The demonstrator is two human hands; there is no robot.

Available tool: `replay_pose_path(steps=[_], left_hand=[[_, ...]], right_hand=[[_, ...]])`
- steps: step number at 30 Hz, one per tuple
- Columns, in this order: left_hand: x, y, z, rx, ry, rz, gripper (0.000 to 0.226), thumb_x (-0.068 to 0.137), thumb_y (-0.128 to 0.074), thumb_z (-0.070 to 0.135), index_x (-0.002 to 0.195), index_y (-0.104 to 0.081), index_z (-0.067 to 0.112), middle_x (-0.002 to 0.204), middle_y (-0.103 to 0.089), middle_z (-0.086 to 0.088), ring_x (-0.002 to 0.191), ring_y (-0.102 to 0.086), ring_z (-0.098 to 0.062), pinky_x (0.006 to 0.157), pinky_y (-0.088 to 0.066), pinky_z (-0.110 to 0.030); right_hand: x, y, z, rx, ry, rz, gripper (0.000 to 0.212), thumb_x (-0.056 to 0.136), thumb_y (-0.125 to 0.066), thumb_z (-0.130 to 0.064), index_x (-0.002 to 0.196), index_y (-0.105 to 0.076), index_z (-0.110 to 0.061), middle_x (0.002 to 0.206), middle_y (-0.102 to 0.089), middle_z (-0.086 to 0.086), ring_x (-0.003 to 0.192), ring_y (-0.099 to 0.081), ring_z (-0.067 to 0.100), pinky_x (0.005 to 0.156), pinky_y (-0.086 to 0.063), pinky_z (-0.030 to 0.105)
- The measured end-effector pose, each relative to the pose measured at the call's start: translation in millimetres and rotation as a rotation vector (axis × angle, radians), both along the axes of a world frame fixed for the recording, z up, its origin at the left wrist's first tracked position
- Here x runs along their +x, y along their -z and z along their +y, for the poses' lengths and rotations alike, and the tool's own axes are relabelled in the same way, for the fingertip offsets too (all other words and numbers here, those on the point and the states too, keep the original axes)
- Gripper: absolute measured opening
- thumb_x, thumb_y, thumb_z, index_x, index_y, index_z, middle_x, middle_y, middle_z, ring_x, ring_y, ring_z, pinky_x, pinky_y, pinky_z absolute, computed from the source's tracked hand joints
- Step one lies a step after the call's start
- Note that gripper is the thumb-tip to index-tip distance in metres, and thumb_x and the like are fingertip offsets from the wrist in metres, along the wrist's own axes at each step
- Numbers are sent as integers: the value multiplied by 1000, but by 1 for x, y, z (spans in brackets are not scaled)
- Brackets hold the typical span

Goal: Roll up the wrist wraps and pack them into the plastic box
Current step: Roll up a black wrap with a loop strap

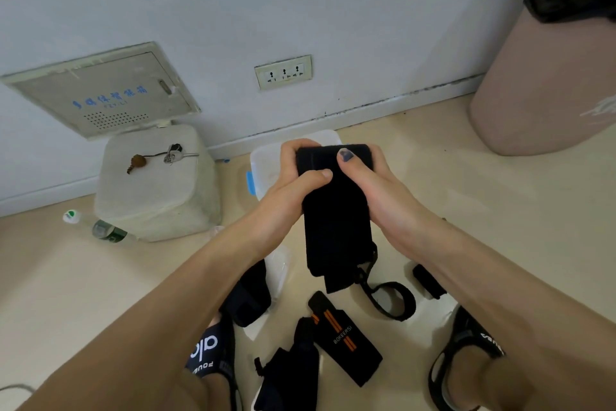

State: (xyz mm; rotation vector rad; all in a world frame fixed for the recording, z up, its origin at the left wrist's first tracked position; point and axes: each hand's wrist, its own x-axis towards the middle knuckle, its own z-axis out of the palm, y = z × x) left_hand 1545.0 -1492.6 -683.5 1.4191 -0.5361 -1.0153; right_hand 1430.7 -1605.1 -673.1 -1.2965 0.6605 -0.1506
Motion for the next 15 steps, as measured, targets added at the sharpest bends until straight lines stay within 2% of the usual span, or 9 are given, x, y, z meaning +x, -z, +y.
replay_pose_path(steps=[2, 5, 8, 11, 15], left_hand=[[1, -3, 0, 37, 3, 41, 49, 84, -58, 32, 130, -42, 27, 122, -56, -1, 106, -64, -12, 94, -53, -39], [6, -5, 1, 91, 16, 128, 60, 87, -60, 50, 140, -43, 29, 138, -59, 0, 121, -63, -14, 101, -54, -41], [6, -5, 1, 191, 107, 133, 79, 82, -57, 73, 148, -44, 32, 139, -64, -1, 121, -67, -21, 102, -55, -48], [4, -7, -1, 210, 125, 138, 74, 84, -50, 76, 146, -47, 35, 136, -66, -2, 118, -69, -24, 101, -56, -50], [10, -9, -1, 187, 91, 137, 70, 87, -57, 66, 144, -52, 25, 136, -65, -11, 121, -67, -29, 103, -54, -52]], right_hand=[[0, 1, 1, 23, 22, -13, 25, 103, -52, -49, 122, -51, -34, 116, -71, -1, 104, -74, 13, 98, -58, 41], [1, -2, -1, -14, 27, -38, 25, 102, -55, -46, 123, -52, -31, 114, -72, -3, 100, -74, 7, 90, -61, 30], [1, -5, -8, -111, 14, -66, 27, 102, -58, -42, 125, -53, -29, 109, -72, -9, 96, -73, 1, 80, -60, 22], [0, -5, -13, -179, -15, -82, 25, 103, -58, -39, 126, -52, -30, 111, -70, -8, 100, -72, 4, 85, -60, 28], [-2, -3, -16, -203, -98, -134, 29, 103, -61, -26, 129, -49, -27, 117, -65, 9, 103, -70, 14, 92, -60, 40]])
